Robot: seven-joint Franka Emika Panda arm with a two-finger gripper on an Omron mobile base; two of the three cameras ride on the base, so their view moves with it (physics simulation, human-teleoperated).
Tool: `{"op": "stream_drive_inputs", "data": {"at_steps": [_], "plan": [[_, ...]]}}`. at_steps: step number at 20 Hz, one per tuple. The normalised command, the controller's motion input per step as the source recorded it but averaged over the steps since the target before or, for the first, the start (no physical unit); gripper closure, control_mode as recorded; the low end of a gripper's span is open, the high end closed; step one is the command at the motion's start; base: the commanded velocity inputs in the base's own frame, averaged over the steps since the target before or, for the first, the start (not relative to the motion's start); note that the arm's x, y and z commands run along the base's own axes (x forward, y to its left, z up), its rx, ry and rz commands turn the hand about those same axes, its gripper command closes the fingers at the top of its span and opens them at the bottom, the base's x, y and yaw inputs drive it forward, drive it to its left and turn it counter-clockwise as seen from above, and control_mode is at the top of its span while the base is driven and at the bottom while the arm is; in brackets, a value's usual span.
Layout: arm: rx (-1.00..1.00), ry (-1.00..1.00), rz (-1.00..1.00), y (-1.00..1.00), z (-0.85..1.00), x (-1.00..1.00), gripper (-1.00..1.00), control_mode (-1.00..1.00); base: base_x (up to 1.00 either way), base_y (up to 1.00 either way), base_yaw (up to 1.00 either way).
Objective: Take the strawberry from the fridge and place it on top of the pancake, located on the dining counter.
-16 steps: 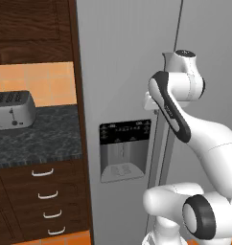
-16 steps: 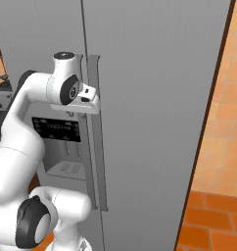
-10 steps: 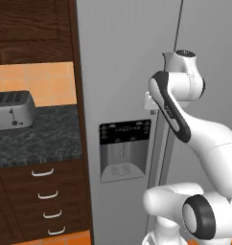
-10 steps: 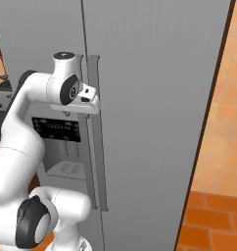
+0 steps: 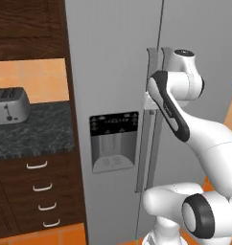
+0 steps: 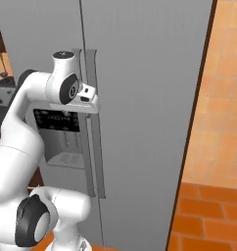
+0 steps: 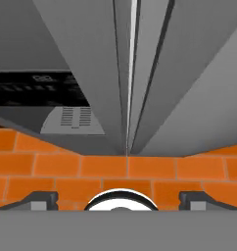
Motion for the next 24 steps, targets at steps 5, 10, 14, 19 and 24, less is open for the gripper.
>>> {"op": "stream_drive_inputs", "data": {"at_steps": [5, 10, 14, 19, 24], "plan": [[0.00, 0.00, 0.00, 0.00, 0.00, 0.00, -1.00, 1.00, -0.66, -0.35, -0.06], [0.00, 0.00, 0.00, 0.00, 0.00, 0.00, -1.00, 1.00, -0.57, -0.05, -0.01], [0.00, -0.02, 0.00, -0.01, -0.01, 0.03, -1.00, -1.00, -0.05, 0.00, 0.00], [-0.01, -0.29, 0.00, -0.11, -0.26, 0.53, -1.00, -1.00, 0.00, 0.00, 0.00], [0.00, -0.13, 0.00, -0.24, -0.19, 0.98, -1.00, -1.00, 0.00, 0.00, 0.00]]}}
